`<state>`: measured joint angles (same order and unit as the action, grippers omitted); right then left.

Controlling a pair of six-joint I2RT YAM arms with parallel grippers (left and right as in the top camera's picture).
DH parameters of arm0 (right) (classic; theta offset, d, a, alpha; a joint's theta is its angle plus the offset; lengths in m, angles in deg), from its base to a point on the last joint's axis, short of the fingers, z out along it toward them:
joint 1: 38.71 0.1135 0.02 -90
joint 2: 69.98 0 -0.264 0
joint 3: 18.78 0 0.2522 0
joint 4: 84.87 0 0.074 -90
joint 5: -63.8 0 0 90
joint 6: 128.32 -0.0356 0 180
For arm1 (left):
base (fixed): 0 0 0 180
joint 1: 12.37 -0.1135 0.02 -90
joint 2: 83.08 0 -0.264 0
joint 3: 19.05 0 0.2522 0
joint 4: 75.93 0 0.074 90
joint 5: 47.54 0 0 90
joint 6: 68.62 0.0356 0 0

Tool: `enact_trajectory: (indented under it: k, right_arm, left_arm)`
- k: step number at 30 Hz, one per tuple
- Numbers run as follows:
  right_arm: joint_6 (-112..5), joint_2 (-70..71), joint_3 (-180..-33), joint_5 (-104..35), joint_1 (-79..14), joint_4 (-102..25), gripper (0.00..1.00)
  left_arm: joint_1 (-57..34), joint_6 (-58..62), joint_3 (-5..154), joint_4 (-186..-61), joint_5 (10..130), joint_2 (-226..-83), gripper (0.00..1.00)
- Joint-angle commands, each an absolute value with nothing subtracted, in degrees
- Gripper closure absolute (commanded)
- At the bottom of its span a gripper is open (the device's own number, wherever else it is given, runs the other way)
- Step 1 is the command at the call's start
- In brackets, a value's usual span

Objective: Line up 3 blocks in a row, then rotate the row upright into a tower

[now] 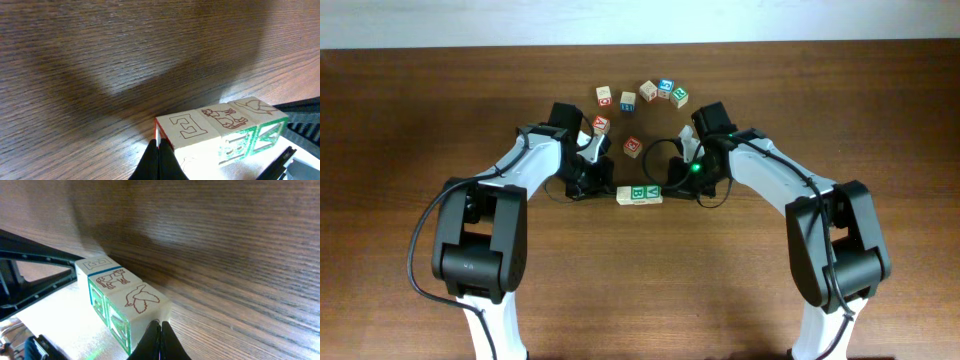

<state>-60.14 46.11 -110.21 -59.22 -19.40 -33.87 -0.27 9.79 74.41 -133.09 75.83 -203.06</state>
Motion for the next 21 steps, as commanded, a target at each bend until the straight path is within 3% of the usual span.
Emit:
enact_trajectory:
  k: [1,21]
  right_arm:
    - [-59.2,44.5,-112.7,-63.0,-15.6,-34.4,0.96]
    - [-60.1,44.5,-115.3,-57.1,-12.0,-31.7,0.96]
  left_arm:
    - [1.4,10.7,74.1,-132.8,80.6,-201.7,1.0]
    - [1.9,10.7,74.1,-134.8,76.8,-201.7,1.0]
